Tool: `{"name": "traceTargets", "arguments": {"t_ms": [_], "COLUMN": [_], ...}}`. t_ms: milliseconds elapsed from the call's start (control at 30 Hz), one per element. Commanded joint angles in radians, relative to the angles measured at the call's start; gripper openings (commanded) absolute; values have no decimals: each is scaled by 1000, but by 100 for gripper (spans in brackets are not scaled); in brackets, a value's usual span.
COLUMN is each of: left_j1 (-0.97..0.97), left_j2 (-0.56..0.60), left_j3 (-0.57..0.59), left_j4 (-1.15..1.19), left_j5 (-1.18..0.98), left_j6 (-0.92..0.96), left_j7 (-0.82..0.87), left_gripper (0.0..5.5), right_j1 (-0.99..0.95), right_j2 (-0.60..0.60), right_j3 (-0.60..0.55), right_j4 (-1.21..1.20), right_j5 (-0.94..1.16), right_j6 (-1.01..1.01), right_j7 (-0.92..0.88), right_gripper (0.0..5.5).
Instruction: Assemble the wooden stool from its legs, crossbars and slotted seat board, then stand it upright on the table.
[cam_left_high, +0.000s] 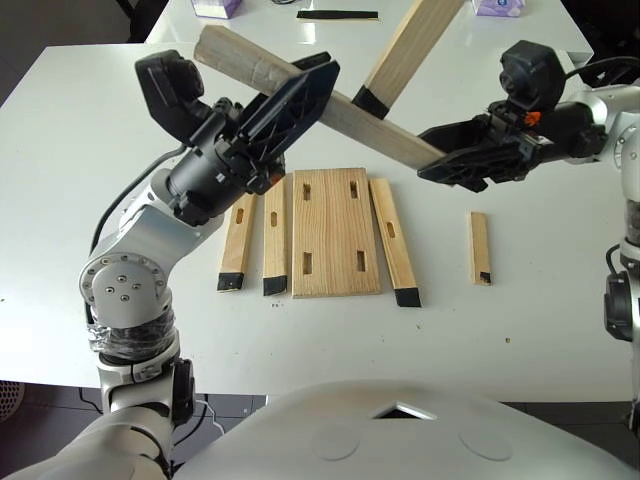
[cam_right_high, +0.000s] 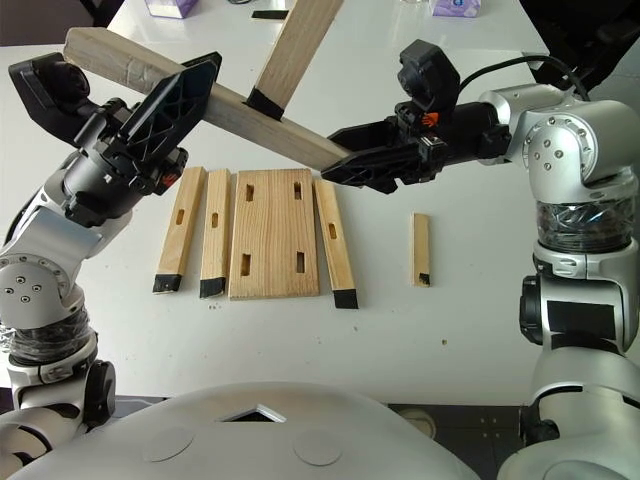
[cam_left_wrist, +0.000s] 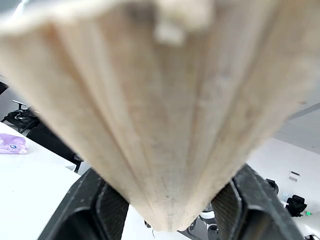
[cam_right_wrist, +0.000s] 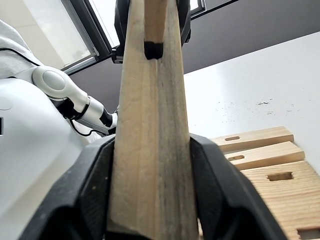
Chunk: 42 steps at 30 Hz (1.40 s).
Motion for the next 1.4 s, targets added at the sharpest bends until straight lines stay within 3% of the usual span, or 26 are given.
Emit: {"name": "traceTargets", "arguments": {"t_ms": [33, 300, 667, 800, 967, 1400], "left_j1": [-15, -16, 67, 121, 216, 207], "left_j2": [-15, 26, 352, 427, 479, 461], "left_j3": [28, 79, 223, 215, 181, 101], "left_j4": [11, 43, 73, 82, 86, 199], "left_j5": [-2, 58, 231, 302, 403, 591], "left_j6": [-35, -49, 6, 21, 23, -76], "left_j7": [5, -28, -353, -475, -609, -763], "left_gripper": [205, 205, 205, 205, 205, 205], "right_j1": [35, 46, 133, 212, 259, 299], "right_j2": [16, 8, 22, 23, 26, 45], "right_j3": [-15, -37, -95, -100, -117, -146], "right_j4": [-14, 13, 79, 46, 49, 158], "right_j5": [-27, -63, -207, -232, -260, -310], "right_j6": [-40, -87, -299, -337, -370, -428], "right_j7": [-55, -108, -207, -240, -286, -347], "right_gripper": [246, 351, 352, 352, 352, 352]}}
